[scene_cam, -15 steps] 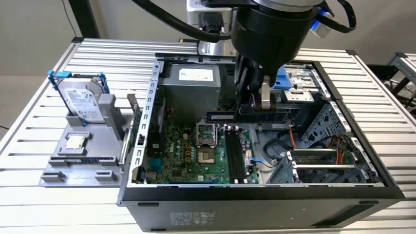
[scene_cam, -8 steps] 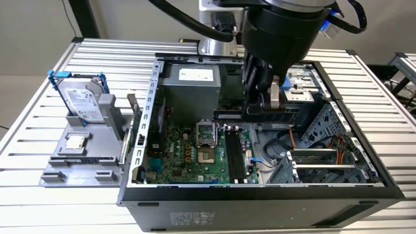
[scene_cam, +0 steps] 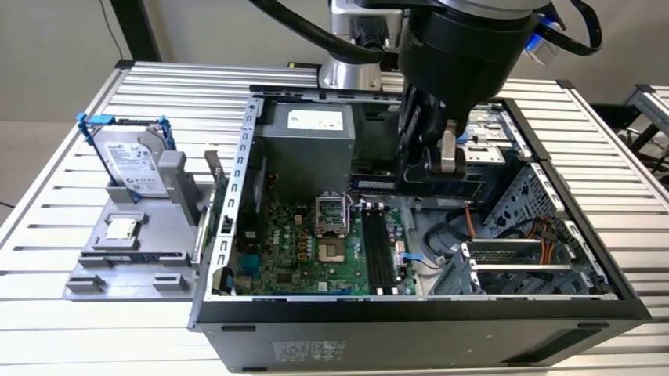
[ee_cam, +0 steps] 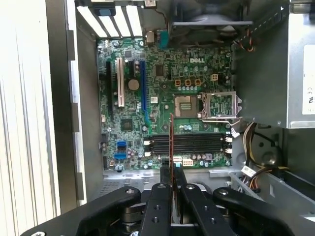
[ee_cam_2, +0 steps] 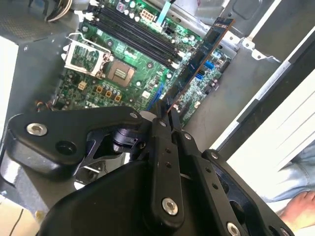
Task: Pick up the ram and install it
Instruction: 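Pick up the ram and move it above insertion slot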
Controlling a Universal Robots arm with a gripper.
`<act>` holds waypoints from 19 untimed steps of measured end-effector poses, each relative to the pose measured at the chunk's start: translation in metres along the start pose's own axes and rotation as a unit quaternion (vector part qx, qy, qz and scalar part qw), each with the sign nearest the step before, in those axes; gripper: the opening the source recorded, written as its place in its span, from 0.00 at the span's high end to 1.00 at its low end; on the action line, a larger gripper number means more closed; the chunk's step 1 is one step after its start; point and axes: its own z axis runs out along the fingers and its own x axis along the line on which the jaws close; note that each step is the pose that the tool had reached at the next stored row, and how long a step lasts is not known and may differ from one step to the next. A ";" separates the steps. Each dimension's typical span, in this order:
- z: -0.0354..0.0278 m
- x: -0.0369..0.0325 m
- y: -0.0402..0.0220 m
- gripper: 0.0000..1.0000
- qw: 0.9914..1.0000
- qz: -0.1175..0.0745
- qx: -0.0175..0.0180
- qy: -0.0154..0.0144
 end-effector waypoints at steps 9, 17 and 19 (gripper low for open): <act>-0.0001 -0.0024 -0.0102 1.00 1.000 0.021 0.000 0.000; -0.0002 -0.0031 -0.0181 1.00 1.000 0.022 0.000 0.000; -0.0003 -0.0032 -0.0199 1.00 1.000 0.021 0.000 0.000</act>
